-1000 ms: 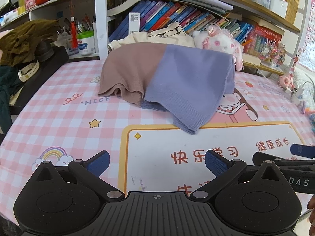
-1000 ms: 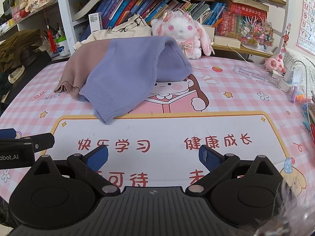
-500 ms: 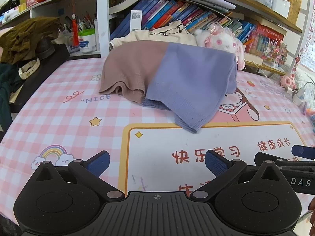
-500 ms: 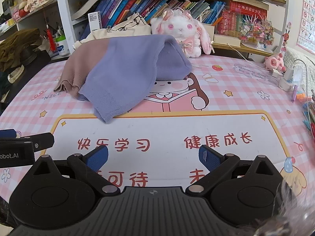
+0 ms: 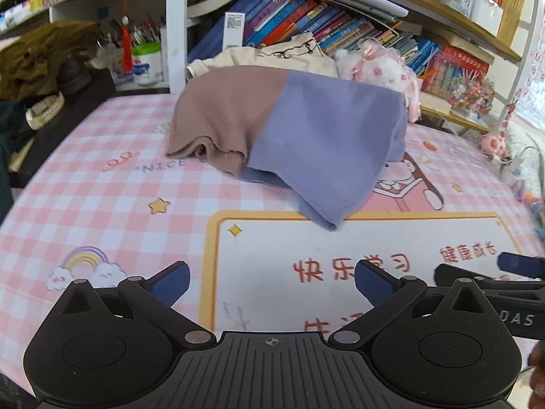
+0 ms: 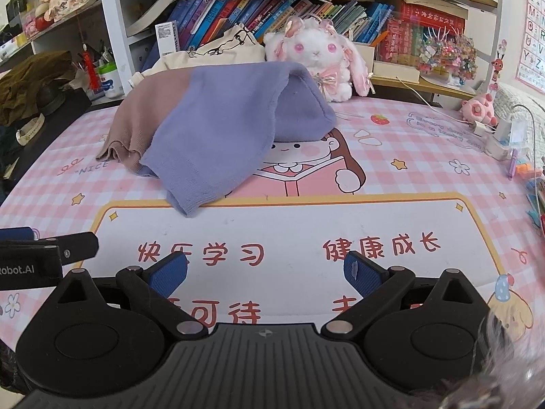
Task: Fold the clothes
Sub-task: 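Move both grippers toward the crumpled lavender-and-mauve sweater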
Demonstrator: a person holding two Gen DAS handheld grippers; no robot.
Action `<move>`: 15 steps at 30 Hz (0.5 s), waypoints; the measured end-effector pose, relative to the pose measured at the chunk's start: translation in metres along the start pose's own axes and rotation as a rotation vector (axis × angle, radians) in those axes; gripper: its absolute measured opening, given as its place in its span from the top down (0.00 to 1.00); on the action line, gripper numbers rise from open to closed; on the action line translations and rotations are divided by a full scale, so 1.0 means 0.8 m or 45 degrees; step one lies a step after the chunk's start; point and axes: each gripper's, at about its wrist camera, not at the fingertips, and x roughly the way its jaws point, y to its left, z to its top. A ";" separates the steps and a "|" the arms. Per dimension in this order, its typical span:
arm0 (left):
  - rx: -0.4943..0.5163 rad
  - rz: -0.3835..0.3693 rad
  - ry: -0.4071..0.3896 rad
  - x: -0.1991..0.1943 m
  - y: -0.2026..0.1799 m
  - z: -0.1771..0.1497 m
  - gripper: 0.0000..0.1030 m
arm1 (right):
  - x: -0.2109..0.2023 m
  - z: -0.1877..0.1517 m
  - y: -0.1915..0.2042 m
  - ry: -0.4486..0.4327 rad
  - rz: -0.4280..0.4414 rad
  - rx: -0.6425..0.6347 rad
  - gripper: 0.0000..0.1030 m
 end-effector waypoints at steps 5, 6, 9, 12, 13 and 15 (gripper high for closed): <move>-0.001 0.014 0.001 0.000 0.001 -0.001 0.00 | 0.000 -0.001 0.001 -0.001 0.001 -0.004 0.03; -0.001 0.015 0.007 0.000 0.001 -0.001 0.00 | 0.000 -0.002 0.001 -0.002 -0.001 -0.004 0.03; 0.001 0.006 0.027 0.003 0.002 -0.002 0.00 | 0.001 -0.002 0.001 0.001 -0.007 -0.002 0.03; -0.011 -0.013 0.033 0.004 0.004 -0.002 0.00 | 0.002 -0.002 -0.001 0.006 -0.004 0.001 0.03; -0.016 -0.018 0.035 0.005 0.005 -0.003 0.00 | 0.002 -0.001 -0.001 0.008 -0.001 0.002 0.03; -0.017 -0.019 0.036 0.005 0.004 -0.002 0.01 | 0.003 -0.001 -0.003 0.012 0.010 0.004 0.03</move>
